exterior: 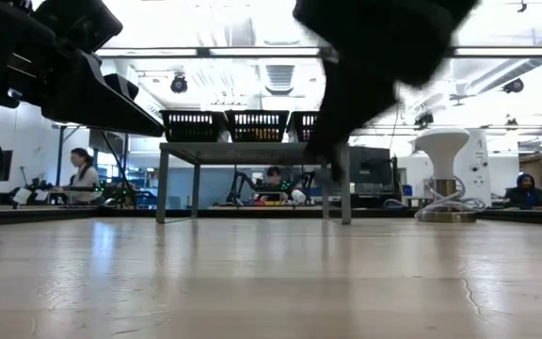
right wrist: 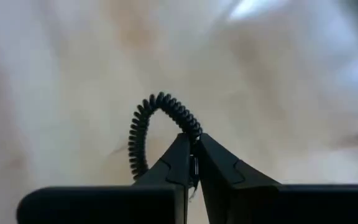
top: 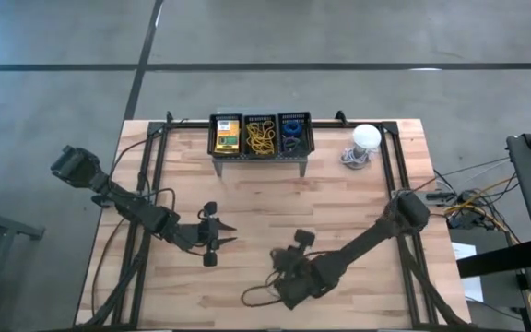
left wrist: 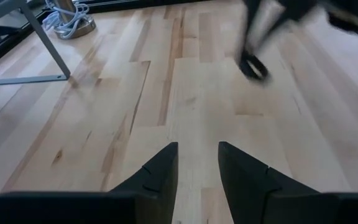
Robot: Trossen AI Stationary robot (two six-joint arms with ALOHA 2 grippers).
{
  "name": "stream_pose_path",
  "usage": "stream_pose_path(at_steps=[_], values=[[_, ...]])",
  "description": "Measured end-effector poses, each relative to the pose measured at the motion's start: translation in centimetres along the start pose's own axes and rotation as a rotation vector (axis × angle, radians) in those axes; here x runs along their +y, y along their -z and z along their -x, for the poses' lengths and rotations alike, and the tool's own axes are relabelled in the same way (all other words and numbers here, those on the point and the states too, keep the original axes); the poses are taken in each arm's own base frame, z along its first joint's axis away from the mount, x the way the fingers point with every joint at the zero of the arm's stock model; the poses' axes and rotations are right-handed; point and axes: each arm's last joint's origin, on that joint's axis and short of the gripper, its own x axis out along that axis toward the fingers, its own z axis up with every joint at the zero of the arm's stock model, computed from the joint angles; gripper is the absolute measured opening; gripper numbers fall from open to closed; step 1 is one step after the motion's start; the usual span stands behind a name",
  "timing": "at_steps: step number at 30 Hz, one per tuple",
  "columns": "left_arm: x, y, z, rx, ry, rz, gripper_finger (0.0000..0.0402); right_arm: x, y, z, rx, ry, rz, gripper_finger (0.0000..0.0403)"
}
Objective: Pick & Place Office Desk Supplies
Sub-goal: Put the black spring key chain into the right black bin, then return to Home Position
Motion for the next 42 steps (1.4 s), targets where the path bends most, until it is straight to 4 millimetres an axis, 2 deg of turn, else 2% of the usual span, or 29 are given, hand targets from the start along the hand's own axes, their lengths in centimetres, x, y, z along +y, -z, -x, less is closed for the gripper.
stream_pose_path(at_steps=[3,5,8,13,15,18,22,25,28,33,36,39,42], values=[[0.0,0.0,0.0,-0.001,0.000,0.000,0.0118,-3.1,-2.5,2.1,-0.127,0.112,-0.014,0.0015],[0.0,0.0,0.0,-0.004,0.001,0.002,0.0118,-6.5,-4.9,3.5,-0.161,0.172,-0.027,0.0014],[-0.1,-0.1,0.0,-0.011,0.005,0.005,0.0118,-12.8,-8.5,4.3,-0.149,0.215,-0.087,0.0014],[-0.1,-0.2,0.0,-0.018,0.007,0.009,0.0118,-23.6,-12.7,3.4,-0.098,0.236,-0.195,0.0014],[-0.1,-0.2,0.0,-0.021,0.007,0.010,0.0118,-27.5,-13.5,2.6,-0.082,0.255,-0.237,0.0014],[-0.1,-0.3,0.0,-0.027,0.008,0.014,0.0118,-32.1,-14.0,1.2,-0.050,0.220,-0.319,0.0014],[-0.1,-0.3,0.0,-0.030,0.009,0.016,0.0118,-36.1,-13.7,-0.3,0.019,0.072,-0.418,0.0041],[-0.1,-0.3,0.0,-0.032,0.010,0.019,0.0118,-37.4,-13.4,-0.9,0.040,0.042,-0.428,0.0080],[-0.2,-0.3,0.0,-0.033,0.010,0.040,0.0118,-37.5,-13.5,-0.5,0.023,0.055,-0.398,0.0120],[-0.2,-0.4,0.0,-0.033,0.011,0.087,0.0118,-36.1,-13.1,2.9,-0.062,0.023,-0.297,0.0164],[-0.2,-0.4,0.0,-0.035,0.012,0.110,0.0118,-33.3,-10.8,4.2,-0.116,-0.043,-0.212,0.0169],[-0.2,-0.4,0.0,-0.038,0.013,0.121,0.0118,-30.5,-6.7,4.6,-0.154,-0.189,-0.134,0.0159],[-0.2,-0.6,0.1,-0.049,0.015,0.128,0.0118,-28.9,-2.4,4.5,-0.225,-0.399,-0.093,0.0142]])
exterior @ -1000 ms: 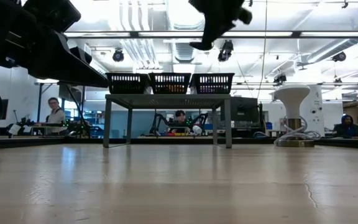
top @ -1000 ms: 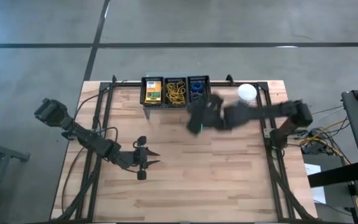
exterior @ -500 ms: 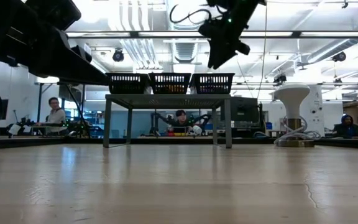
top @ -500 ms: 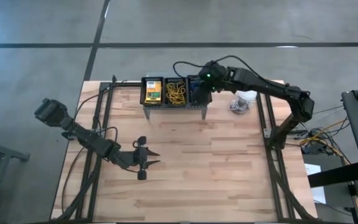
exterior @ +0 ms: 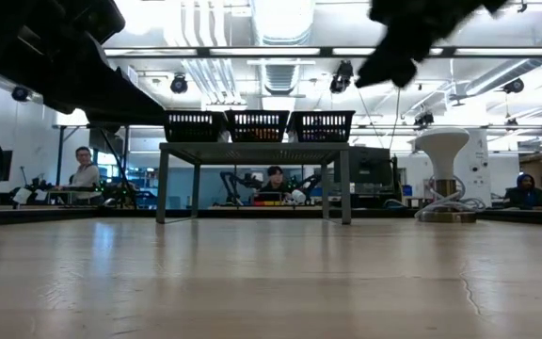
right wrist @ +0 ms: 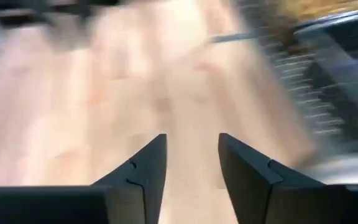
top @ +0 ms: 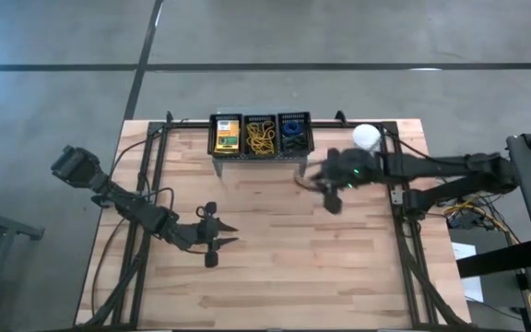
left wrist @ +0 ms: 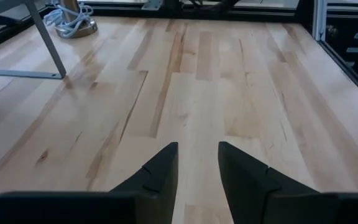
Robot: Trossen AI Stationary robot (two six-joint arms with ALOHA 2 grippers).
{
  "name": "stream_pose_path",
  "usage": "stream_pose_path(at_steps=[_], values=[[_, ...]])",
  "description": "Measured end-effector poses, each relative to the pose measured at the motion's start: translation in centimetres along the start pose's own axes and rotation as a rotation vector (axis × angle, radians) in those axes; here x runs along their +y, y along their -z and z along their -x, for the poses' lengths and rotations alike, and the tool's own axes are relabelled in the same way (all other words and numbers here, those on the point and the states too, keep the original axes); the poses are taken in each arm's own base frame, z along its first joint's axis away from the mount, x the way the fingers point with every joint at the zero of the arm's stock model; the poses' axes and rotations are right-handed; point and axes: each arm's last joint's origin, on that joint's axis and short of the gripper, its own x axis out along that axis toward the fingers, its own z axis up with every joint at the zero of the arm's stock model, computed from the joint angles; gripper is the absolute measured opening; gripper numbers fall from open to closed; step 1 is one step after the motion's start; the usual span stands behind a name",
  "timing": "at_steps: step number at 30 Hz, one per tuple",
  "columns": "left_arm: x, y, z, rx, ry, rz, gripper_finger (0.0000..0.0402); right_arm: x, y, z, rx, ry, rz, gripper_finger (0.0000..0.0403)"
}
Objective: Pick & Place Office Desk Supplies
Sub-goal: Return to Home Position
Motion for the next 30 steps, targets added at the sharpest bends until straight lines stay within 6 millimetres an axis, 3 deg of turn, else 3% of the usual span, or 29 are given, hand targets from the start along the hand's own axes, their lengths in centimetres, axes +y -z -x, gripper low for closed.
stream_pose_path(at_steps=[5,11,15,24,30], values=[[0.2,-0.3,-0.1,-0.017,-0.008,0.015,0.0118,0.1,5.7,0.1,-0.131,-0.320,0.020,0.0103],[0.6,-1.1,-0.4,-0.082,-0.015,0.062,0.0118,-0.9,10.4,0.9,-0.237,-0.338,0.072,0.0043],[1.0,-1.5,-0.6,-0.112,-0.029,0.087,0.0118,-1.6,12.3,1.7,-0.293,-0.352,0.075,0.0012],[2.2,-2.5,-1.0,-0.185,-0.067,0.143,0.0118,-2.7,15.9,2.7,-0.445,-0.210,-0.107,0.0008],[3.2,-2.7,-1.4,-0.186,-0.106,0.152,0.0118,-2.9,17.9,2.6,-0.480,-0.200,-0.123,0.0008]])
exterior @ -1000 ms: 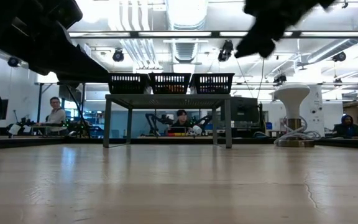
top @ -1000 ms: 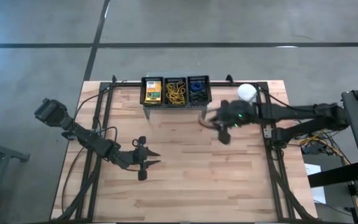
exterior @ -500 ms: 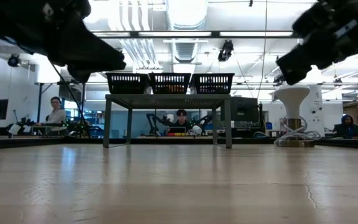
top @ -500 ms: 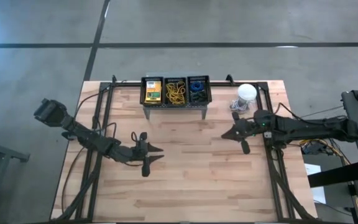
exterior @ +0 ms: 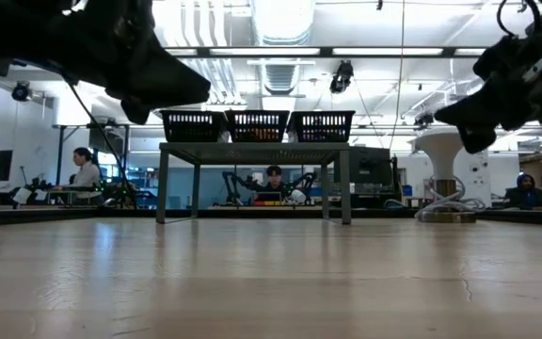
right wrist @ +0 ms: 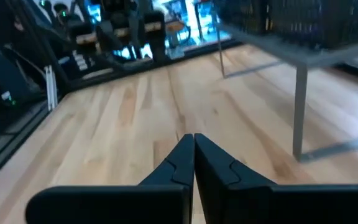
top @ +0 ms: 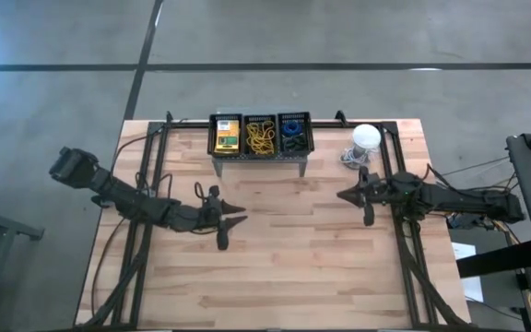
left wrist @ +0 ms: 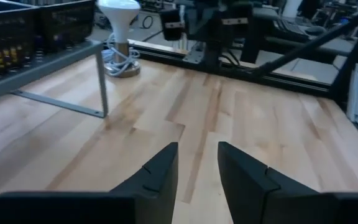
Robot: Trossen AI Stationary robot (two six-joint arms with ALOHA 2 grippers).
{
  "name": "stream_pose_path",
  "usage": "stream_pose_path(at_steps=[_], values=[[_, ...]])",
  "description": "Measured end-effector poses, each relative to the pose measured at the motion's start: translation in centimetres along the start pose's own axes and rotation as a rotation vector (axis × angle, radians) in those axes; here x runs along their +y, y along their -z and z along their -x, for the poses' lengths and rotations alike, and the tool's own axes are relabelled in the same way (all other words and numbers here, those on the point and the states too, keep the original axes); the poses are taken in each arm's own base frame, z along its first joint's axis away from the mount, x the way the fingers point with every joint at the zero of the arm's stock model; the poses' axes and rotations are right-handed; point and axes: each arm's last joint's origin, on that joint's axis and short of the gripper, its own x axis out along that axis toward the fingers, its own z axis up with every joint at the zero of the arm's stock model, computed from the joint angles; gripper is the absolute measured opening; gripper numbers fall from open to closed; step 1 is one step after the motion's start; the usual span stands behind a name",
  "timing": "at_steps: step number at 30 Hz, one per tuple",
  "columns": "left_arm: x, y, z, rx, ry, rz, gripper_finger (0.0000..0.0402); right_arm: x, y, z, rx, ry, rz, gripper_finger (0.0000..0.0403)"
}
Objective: Pick & Place Office Desk Supplies
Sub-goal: Return to Home Position
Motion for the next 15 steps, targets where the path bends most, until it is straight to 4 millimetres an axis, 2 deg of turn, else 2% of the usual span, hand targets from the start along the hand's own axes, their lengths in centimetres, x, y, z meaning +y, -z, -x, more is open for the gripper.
stream_pose_path(at_steps=[10,15], values=[[1.5,-0.5,-0.7,-0.015,-0.064,0.001,0.0118,0.0,0.1,0.4,0.002,0.017,0.053,0.0008],[1.7,0.3,-0.7,0.056,-0.084,-0.042,0.0118,0.0,0.1,0.4,0.002,0.017,0.060,0.0008]])
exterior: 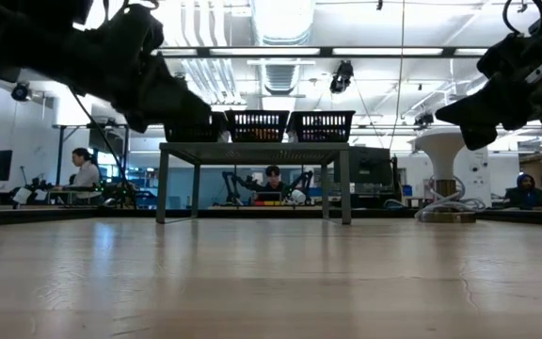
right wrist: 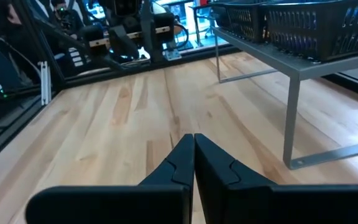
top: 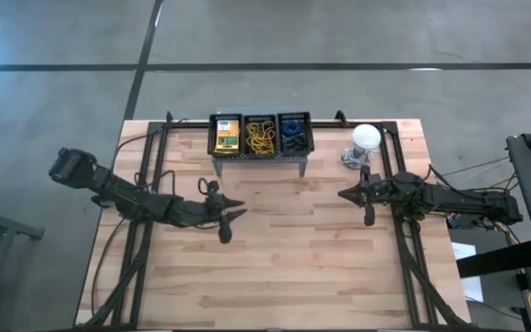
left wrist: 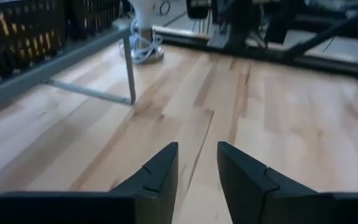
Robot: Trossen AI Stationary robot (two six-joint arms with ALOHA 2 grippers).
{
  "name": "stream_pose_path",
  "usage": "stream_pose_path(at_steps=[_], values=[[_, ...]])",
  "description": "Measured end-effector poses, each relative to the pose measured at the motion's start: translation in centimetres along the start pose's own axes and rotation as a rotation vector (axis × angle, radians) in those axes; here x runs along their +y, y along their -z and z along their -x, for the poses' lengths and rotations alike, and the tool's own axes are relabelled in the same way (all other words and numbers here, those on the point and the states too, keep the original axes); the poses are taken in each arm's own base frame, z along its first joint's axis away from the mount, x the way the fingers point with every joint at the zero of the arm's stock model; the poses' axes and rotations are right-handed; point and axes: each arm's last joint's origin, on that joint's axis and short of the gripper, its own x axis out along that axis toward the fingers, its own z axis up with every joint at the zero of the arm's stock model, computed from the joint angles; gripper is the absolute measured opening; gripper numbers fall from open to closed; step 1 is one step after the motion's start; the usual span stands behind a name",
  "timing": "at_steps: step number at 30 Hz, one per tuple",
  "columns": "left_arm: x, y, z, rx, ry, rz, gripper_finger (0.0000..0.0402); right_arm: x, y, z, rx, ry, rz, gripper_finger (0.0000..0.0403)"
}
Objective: Pick & Place Office Desk Supplies
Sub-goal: Return to Home Position
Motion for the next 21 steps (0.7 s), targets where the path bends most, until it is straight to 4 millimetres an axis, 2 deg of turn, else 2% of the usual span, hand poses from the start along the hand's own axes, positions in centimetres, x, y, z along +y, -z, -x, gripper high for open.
stream_pose_path(at_steps=[9,12,14,16,19,21], values=[[0.5,1.6,0.1,0.149,-0.039,-0.090,0.0118,0.0,0.0,0.0,0.001,0.000,0.000,0.0008],[1.1,1.5,1.3,0.225,-0.022,-0.070,0.0118,0.0,0.0,0.0,0.002,0.000,0.000,0.0008],[1.6,0.4,2.8,0.152,0.006,0.074,0.0118,0.0,0.0,0.0,0.002,0.000,0.000,0.0008],[2.6,-0.6,4.4,0.025,0.035,0.138,0.0118,0.0,0.0,0.0,0.001,0.000,0.000,0.0008],[4.4,-1.8,6.7,-0.240,0.105,0.096,0.0118,0.0,0.0,0.0,0.002,-0.002,0.000,0.0008],[5.4,-1.2,7.9,-0.304,0.182,0.025,0.0118,0.0,0.0,0.0,0.002,-0.002,0.000,0.0008]])
